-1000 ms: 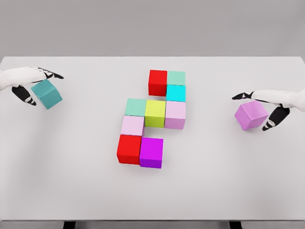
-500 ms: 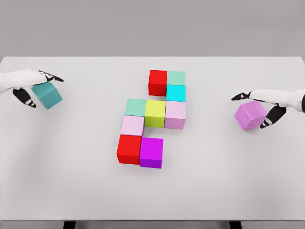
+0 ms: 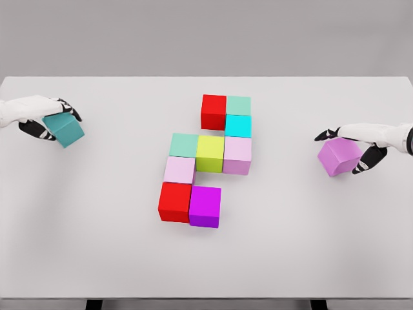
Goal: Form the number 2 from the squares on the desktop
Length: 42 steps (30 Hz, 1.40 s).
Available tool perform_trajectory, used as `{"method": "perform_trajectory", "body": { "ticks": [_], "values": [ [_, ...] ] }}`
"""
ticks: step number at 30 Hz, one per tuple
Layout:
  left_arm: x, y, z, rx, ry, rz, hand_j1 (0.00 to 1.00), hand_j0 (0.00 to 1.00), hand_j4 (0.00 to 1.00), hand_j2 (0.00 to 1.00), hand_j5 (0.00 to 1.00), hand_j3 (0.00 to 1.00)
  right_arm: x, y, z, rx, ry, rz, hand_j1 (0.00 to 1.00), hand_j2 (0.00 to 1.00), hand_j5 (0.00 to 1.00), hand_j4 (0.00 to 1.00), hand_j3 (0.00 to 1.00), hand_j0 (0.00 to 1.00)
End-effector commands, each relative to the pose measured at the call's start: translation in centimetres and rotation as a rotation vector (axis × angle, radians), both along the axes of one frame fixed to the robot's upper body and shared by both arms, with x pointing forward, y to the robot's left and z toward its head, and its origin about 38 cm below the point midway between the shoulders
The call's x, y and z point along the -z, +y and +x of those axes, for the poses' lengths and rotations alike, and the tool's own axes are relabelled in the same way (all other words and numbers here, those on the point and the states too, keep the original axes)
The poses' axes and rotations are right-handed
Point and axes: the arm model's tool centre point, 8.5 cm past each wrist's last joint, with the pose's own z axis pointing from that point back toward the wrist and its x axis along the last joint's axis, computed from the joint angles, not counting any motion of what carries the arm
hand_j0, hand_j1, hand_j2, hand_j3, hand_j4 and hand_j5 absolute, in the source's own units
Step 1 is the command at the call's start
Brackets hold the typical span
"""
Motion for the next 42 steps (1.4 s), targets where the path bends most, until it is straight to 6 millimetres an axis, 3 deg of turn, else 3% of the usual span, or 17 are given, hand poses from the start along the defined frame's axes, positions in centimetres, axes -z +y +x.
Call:
{"method": "perform_trajectory", "body": {
  "ticks": [1, 9, 21, 27, 38, 42],
  "values": [
    [0.3, 0.2, -0.2, 0.011, 0.018, 0.030, 0.62, 0.62, 0.62, 0.62, 0.62, 0.62, 0.0, -0.1, 0.0, 0.001, -0.002, -0.007, 0.92, 0.92, 0.92, 0.92, 0.92, 0.92],
    [0.2, -0.5, -0.3, 0.033, 0.013, 0.025, 0.59, 0.59, 0.59, 0.59, 0.59, 0.59, -0.3, -0.1, 0.2, -0.001, -0.012, -0.012, 0.92, 0.92, 0.92, 0.92, 0.92, 0.92],
    [-0.7, -3.0, -0.1, 0.103, -0.023, -0.003, 0.57, 0.57, 0.57, 0.57, 0.57, 0.57, 0.0, 0.0, 0.1, -0.004, -0.005, -0.014, 0.88, 0.88, 0.88, 0.88, 0.88, 0.88],
    [-2.3, -5.6, 0.2, 0.172, -0.065, -0.033, 0.57, 0.57, 0.57, 0.57, 0.57, 0.57, 0.2, 0.0, 0.0, -0.007, -0.001, -0.015, 0.83, 0.83, 0.83, 0.83, 0.83, 0.83],
    [-3.4, -11.5, 2.5, 0.220, -0.103, -0.102, 0.55, 0.55, 0.55, 0.55, 0.55, 0.55, 0.2, 0.1, 0.1, -0.010, -0.001, -0.012, 0.67, 0.67, 0.67, 0.67, 0.67, 0.67],
    [-3.2, -13.4, 3.4, 0.190, -0.098, -0.128, 0.55, 0.55, 0.55, 0.55, 0.55, 0.55, 0.1, 0.1, 0.1, -0.014, -0.005, -0.011, 0.67, 0.67, 0.67, 0.67, 0.67, 0.67]
  ]
}}
